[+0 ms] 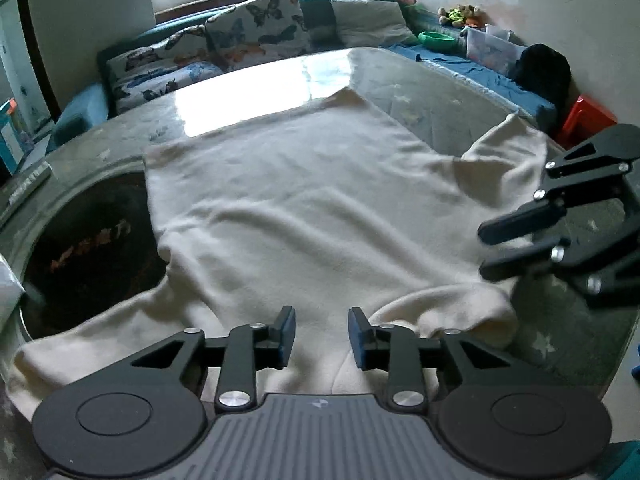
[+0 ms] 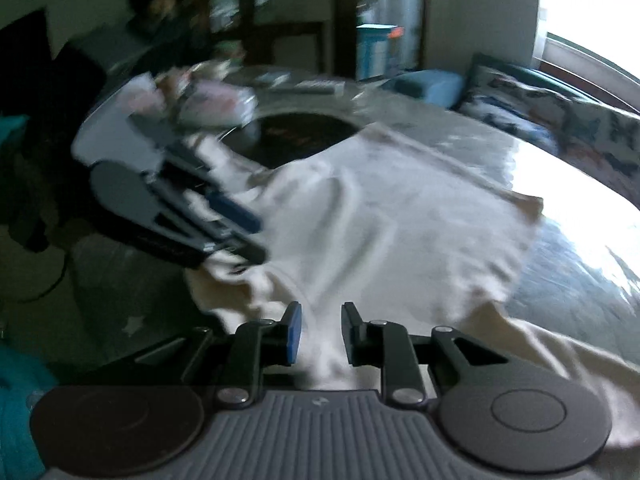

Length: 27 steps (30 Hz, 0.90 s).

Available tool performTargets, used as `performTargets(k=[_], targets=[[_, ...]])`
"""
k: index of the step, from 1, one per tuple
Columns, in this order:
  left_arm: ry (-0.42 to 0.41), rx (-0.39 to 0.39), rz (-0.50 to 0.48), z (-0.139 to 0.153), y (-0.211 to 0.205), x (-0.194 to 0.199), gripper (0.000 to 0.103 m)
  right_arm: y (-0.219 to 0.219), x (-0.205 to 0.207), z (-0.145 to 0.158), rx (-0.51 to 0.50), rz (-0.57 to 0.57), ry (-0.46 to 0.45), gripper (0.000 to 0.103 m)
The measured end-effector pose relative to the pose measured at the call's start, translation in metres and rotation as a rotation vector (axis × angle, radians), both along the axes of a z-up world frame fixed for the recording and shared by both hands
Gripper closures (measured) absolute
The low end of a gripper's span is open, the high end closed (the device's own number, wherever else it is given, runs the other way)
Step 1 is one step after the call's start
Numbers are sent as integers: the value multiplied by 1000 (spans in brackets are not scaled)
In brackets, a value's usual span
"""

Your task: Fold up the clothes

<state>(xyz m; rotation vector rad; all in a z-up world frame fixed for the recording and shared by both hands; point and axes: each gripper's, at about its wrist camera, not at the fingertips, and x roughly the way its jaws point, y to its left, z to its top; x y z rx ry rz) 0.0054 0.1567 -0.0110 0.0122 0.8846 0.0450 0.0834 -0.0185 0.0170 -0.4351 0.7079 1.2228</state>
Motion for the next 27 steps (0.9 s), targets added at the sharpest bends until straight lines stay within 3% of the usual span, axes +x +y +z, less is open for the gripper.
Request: performTargets(k=[6,12,15,20,27], targets=[[-49,-12,-49,9,-22,20,65,-33,37,-13,44,-233,73,82],[1,-13,-86,-14,-37,33,65,-56,40,-28,2,-274,80,82],[13,0,-99,-16,-40,31,64,-75,47,-19,27,-323,74,82],[-14,-14,-108,-5,-46,32,61,-114,85,-17,38,-538,34,79],[-9,-40,-155,-9,-66,38,59,-154,139,-32,83,-808,75,70]])
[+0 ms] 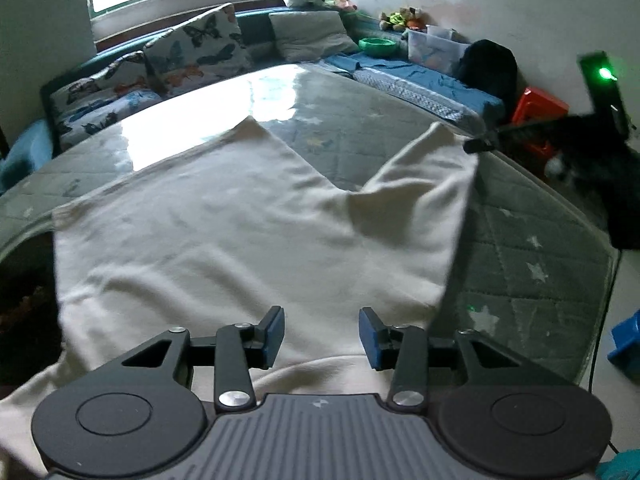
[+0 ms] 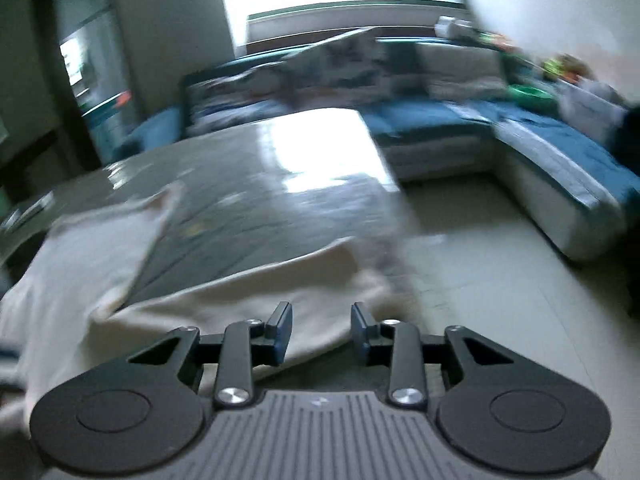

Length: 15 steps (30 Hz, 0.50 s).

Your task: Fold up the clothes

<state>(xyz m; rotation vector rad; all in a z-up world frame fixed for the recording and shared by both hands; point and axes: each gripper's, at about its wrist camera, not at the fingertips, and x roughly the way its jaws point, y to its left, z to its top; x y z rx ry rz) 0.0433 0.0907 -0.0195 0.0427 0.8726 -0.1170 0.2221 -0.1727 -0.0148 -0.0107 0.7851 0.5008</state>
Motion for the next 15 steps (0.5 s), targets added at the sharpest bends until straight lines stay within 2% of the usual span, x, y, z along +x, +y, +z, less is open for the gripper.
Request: performTargets(k=[3,9,12,15], targets=[[16,-10,4,-6,-2,0,58,-9,14,-7,11,-72,4,70],[20,-20,17,-8,-3,-4,56,-5,11,-5,-36,-138,-85,70],[19,-17,14,-8,-4,-2,55,-8,18,-12,-13,-121,-27,70],[26,-21,18,-9,-6,0,55,-6,20,-14,-29,-118,-33,70]])
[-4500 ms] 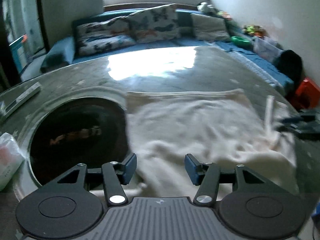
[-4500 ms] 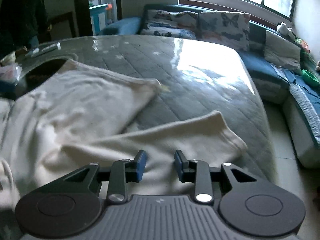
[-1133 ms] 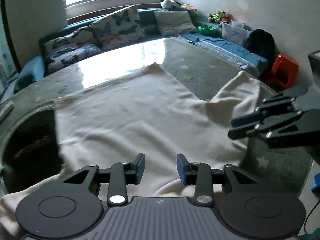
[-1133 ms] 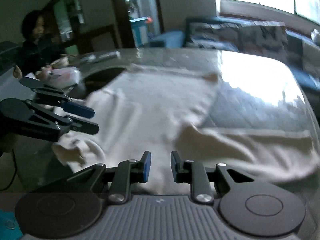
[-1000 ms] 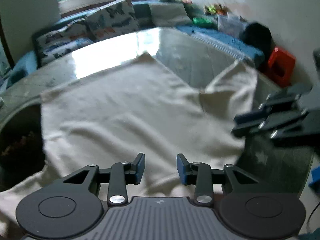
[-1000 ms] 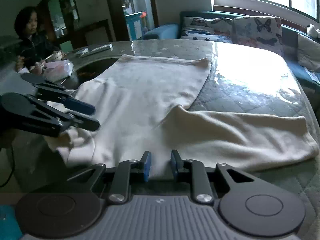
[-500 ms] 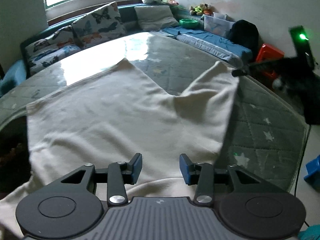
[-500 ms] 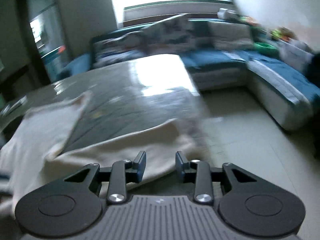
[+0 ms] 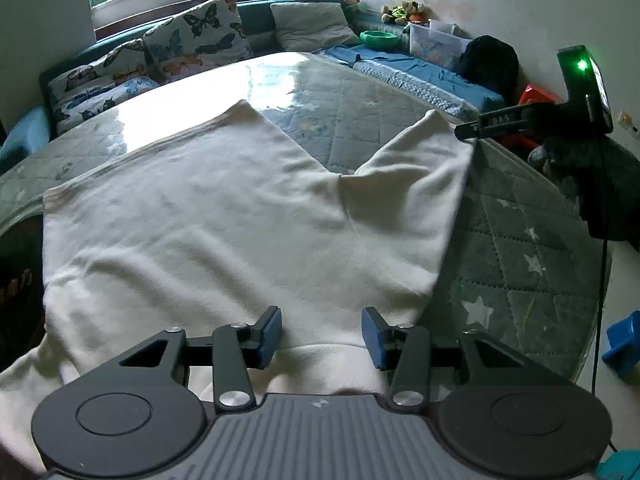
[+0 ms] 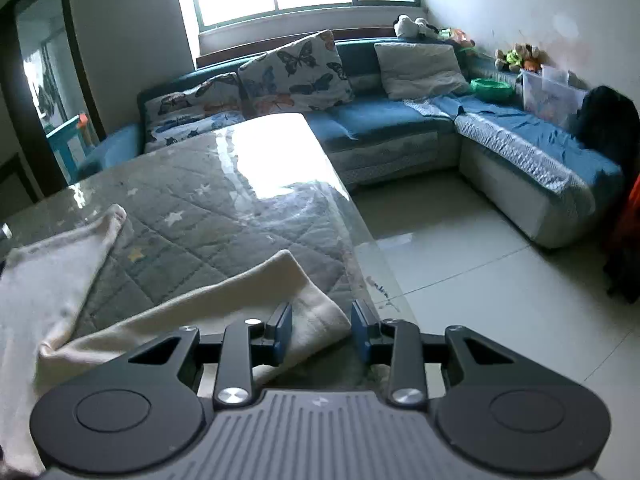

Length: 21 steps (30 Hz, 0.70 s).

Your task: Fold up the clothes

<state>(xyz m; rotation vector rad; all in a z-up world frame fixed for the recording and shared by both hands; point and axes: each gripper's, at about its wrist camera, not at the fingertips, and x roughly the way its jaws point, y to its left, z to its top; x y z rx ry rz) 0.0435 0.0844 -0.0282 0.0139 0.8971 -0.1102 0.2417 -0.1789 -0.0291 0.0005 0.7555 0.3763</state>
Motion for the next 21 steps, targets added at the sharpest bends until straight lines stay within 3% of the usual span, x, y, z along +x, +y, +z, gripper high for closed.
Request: performTargets(k=[5,7,13,18,21], targets=[[3,8,-11,0,-4,2,54,1,-1,1,-30,12,-4,92],[4,9,-14,0,-5,2,54,3,-4,3,-49,14,-23,94],[3,-9,-36,0,-6,-1,54,-3,-15,22,-125,-19,-114,94],[-5,-10,-42,-1,-6,-6,52,-2,-6,8,-143,-37,-60,93],[-11,-25,-39,2,-2,-12,52,1,-5,9,-162,-42,-67,86]])
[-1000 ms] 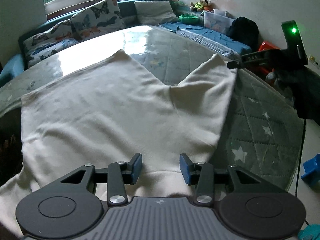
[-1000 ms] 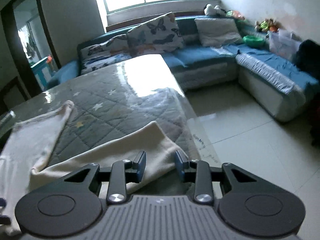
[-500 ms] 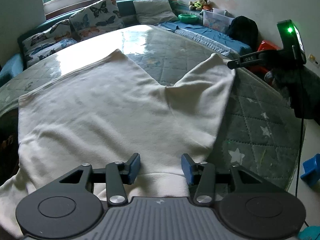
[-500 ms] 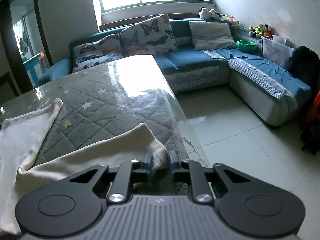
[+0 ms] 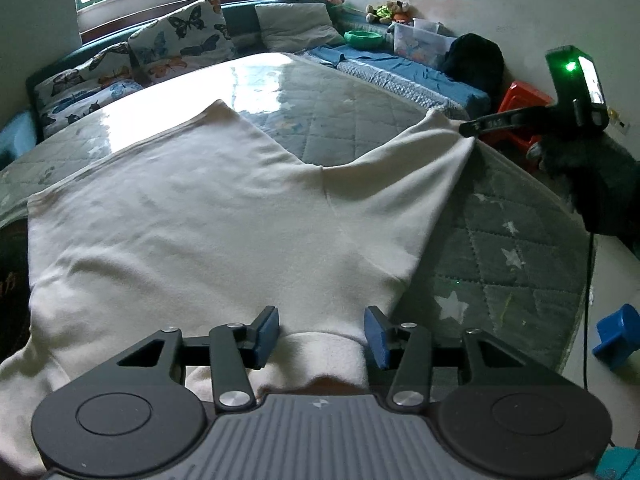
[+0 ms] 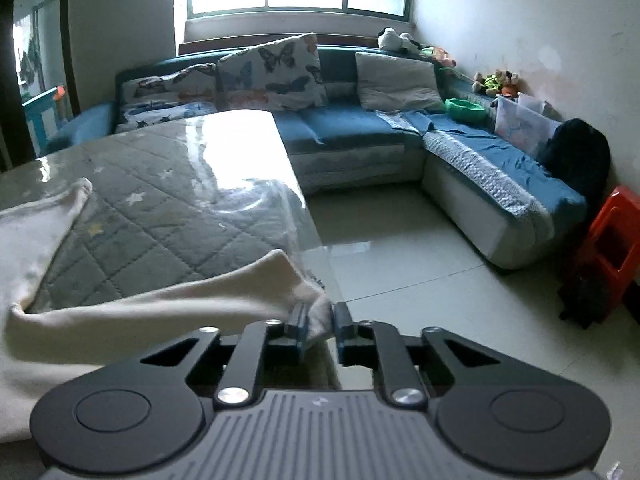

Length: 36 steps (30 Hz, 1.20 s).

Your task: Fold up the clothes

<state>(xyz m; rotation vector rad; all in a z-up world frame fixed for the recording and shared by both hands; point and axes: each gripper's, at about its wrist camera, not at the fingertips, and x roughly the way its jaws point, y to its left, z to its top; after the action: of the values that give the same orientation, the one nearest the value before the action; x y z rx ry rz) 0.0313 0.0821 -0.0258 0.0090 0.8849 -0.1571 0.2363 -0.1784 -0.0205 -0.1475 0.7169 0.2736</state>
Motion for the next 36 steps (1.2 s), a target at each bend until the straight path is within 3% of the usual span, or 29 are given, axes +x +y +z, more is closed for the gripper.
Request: performTargets(k=[4,9,16,22,29,34,36], targets=[[-17,-17,44,9,13,-13,52,10,-13,19,-20,39,-65,83],[-54,-33,222,27,55,-37,50,41,-35,40,53,217,-57,73],[-72,11,629,40,143,-86,50,109,-74,42,66,503,-41,71],[-44,39,963,33,213,-129,50,145,-98,31,50,649,-5,70],[-7,3,1007,12,239,-125,55,156,-108,13,20,693,29,70],[-1,-13,982,2,240,-117,90,151,-107,9,-1,686,39,70],[-1,-11,974,1,241,-117,95,150,-106,8,-9,679,43,70]])
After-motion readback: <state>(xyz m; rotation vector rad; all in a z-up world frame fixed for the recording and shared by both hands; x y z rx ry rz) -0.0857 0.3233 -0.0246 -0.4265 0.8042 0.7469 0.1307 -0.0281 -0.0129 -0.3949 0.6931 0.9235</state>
